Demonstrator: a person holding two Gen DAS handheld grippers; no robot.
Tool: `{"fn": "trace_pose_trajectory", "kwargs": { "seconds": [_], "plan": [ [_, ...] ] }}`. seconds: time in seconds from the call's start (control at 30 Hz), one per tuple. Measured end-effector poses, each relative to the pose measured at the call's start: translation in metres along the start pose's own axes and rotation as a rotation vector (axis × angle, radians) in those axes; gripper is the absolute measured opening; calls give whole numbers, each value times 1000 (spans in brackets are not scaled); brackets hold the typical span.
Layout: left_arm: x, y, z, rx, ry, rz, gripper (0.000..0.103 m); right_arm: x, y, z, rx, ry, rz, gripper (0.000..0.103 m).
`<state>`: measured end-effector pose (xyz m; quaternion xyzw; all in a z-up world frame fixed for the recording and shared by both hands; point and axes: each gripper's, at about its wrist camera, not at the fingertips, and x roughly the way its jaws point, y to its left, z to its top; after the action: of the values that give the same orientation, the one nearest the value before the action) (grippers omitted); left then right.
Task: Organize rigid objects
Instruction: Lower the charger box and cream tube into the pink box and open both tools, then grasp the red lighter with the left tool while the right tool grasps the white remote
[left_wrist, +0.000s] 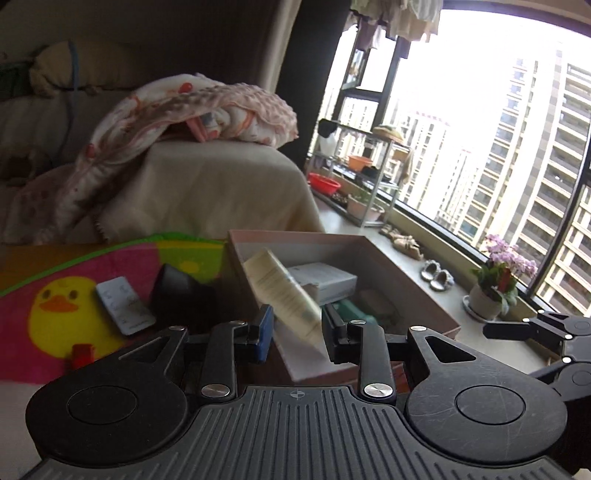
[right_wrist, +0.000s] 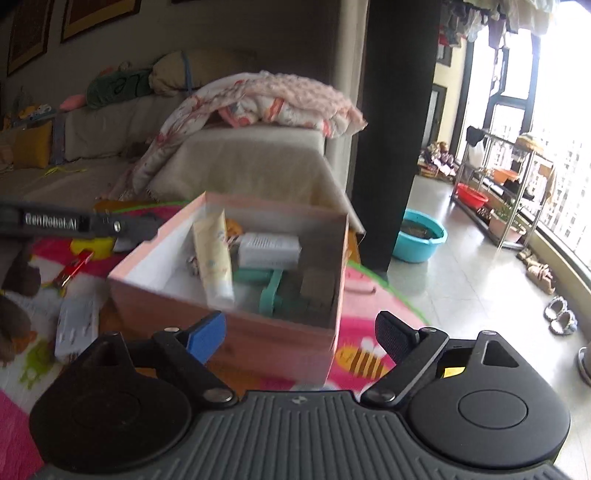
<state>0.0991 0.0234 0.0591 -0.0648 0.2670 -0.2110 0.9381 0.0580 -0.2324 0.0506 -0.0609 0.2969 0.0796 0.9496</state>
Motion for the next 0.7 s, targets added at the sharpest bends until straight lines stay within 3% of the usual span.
{"fn": "trace_pose_trajectory", "kwargs": {
  "seconds": [0.2,0.3,0.37,0.57,0.7],
  "plan": [
    [-55,45,-46,-172,37,164,31,-12,49,-39,-124,20,21,89],
    [-75,69,-63,-270,63,271,31,-16,80,-45,-185,26,95,89],
    [-89,78,-72,-298,58,302,31,-17,100,-45,-222,28,144,89],
    [-106,92,-74,-279,30,325,31,-6,147,-26,-282,22,222,89],
    [-82,92,-47,-173,40,299,31,2,168,-23,-324,-3,174,89]
  ]
}}
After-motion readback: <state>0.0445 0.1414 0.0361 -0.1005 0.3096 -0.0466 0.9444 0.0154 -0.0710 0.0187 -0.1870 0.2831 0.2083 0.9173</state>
